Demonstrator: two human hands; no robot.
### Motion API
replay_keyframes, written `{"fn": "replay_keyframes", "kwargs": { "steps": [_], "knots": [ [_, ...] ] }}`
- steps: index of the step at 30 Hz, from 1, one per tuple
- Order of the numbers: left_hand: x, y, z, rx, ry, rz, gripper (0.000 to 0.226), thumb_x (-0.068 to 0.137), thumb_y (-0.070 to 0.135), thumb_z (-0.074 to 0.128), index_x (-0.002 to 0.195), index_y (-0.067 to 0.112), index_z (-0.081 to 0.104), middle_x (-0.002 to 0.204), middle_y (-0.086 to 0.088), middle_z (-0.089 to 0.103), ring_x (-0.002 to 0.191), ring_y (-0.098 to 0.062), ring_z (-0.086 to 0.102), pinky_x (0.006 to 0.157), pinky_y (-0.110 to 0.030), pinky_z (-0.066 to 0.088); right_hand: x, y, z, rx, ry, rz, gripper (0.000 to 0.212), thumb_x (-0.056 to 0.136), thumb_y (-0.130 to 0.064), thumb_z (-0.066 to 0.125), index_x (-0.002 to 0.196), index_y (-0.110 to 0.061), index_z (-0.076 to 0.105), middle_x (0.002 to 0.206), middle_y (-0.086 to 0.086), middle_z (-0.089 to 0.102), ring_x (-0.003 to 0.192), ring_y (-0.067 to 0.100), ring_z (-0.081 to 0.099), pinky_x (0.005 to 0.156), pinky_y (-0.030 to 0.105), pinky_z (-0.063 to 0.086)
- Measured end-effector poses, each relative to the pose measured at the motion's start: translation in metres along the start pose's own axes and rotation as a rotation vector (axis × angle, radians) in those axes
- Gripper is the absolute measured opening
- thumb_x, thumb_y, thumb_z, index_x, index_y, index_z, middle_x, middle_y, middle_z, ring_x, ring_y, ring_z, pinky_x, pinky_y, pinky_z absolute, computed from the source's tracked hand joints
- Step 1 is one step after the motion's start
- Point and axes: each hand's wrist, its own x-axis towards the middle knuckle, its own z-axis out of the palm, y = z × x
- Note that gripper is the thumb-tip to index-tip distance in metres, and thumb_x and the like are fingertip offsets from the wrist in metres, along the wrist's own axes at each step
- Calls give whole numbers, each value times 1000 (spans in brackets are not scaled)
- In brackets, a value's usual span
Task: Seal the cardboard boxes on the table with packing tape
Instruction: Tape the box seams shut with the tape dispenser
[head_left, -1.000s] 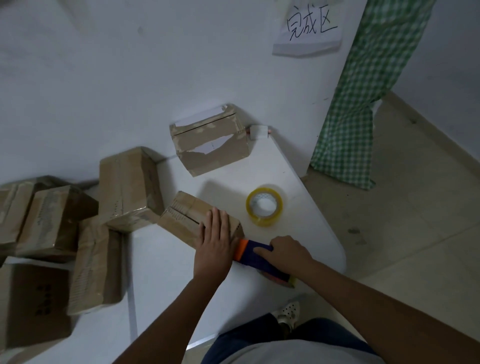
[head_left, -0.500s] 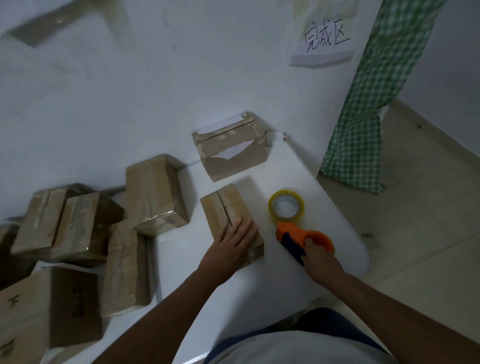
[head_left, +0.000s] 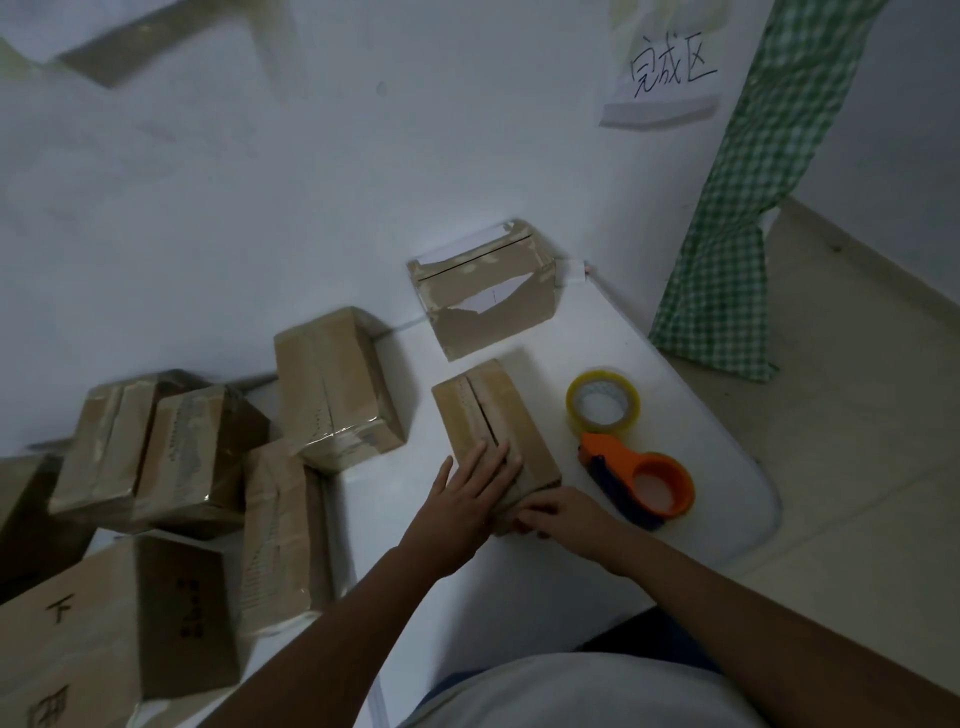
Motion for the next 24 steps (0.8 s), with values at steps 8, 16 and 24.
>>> {"fn": "replay_keyframes", "kwargs": {
  "steps": [8, 16, 24],
  "knots": [
    [-1, -5, 4, -29, 17, 20, 96, 97, 31, 57, 153, 36, -21, 162, 11, -25, 148, -17, -25, 120, -54, 4, 17, 21, 3, 61, 174, 311, 21, 98, -16, 52, 95, -6, 70, 85, 8, 72, 69, 14, 64, 52, 14, 43],
    [4, -23, -11, 58, 105, 67, 97, 92, 16, 59, 155, 32, -13, 163, 9, -20, 150, -21, -19, 122, -50, -3, -2, 47, -56, -261, 558, 234, 15, 96, -15, 54, 104, -4, 60, 93, 10, 66, 80, 20, 59, 67, 32, 46],
    [2, -7, -4, -60, 121, 18, 68, 101, 50, 40, 157, 34, 6, 165, 11, -3, 152, -17, -11, 122, -45, 4, -3, 62, -70, -393, 376, 283, 26, 91, -26, 64, 95, -11, 43, 95, 6, 50, 89, 22, 54, 74, 30, 42]
  ]
}}
